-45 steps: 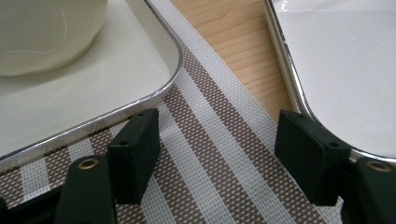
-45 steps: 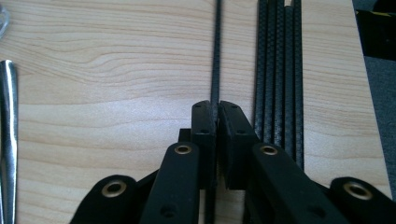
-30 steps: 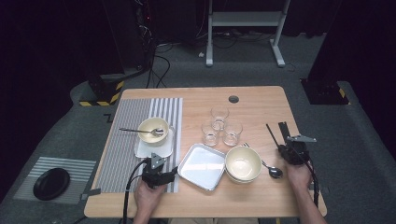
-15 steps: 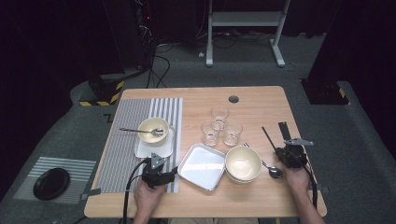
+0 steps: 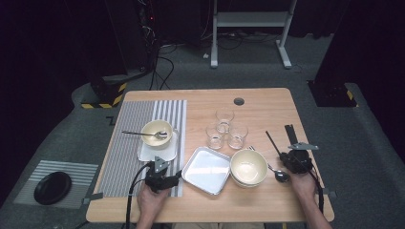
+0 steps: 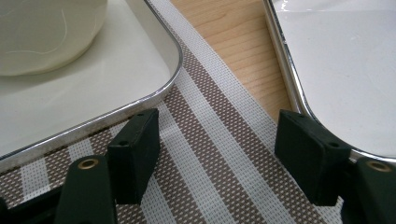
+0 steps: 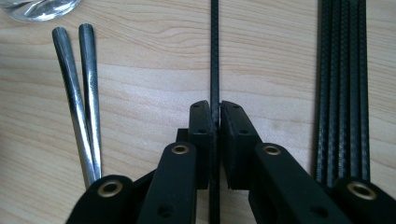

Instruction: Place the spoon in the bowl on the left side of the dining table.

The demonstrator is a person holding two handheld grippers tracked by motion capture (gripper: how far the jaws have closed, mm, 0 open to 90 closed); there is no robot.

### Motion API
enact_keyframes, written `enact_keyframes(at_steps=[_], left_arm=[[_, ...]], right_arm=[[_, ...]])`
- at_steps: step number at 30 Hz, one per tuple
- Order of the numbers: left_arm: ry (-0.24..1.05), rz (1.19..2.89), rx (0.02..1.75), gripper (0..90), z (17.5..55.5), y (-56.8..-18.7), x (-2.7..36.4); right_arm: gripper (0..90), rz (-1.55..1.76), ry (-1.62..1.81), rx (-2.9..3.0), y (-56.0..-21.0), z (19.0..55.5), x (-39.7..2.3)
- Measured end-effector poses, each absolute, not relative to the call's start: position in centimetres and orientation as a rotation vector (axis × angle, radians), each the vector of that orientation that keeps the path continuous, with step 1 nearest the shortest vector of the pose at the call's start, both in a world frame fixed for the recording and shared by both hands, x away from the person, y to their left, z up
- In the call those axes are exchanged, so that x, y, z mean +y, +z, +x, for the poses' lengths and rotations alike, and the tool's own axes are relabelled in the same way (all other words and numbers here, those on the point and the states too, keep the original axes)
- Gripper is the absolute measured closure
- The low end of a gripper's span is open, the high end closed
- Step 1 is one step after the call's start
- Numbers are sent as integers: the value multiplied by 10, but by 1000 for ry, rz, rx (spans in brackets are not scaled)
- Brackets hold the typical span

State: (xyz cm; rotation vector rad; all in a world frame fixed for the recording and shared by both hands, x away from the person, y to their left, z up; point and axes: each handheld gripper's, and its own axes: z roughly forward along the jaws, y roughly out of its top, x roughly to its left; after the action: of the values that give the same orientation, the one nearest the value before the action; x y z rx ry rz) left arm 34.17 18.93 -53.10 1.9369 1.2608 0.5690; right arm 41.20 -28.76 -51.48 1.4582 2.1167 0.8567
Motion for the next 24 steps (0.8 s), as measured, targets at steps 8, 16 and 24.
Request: enact_keyframes(at_steps=[8,16,24], left_arm=[[569,1937,1261,316,342,-531,189],[569,1937,1261,315,342,-531,189],[569,1937,1261,316,342,-531,189]], right_arm=[[812,1479,852,2110,-515,421,-283],[810,1479,839,2111,-514,431,-279],[849,1478,840,2106,-514,432,-280]])
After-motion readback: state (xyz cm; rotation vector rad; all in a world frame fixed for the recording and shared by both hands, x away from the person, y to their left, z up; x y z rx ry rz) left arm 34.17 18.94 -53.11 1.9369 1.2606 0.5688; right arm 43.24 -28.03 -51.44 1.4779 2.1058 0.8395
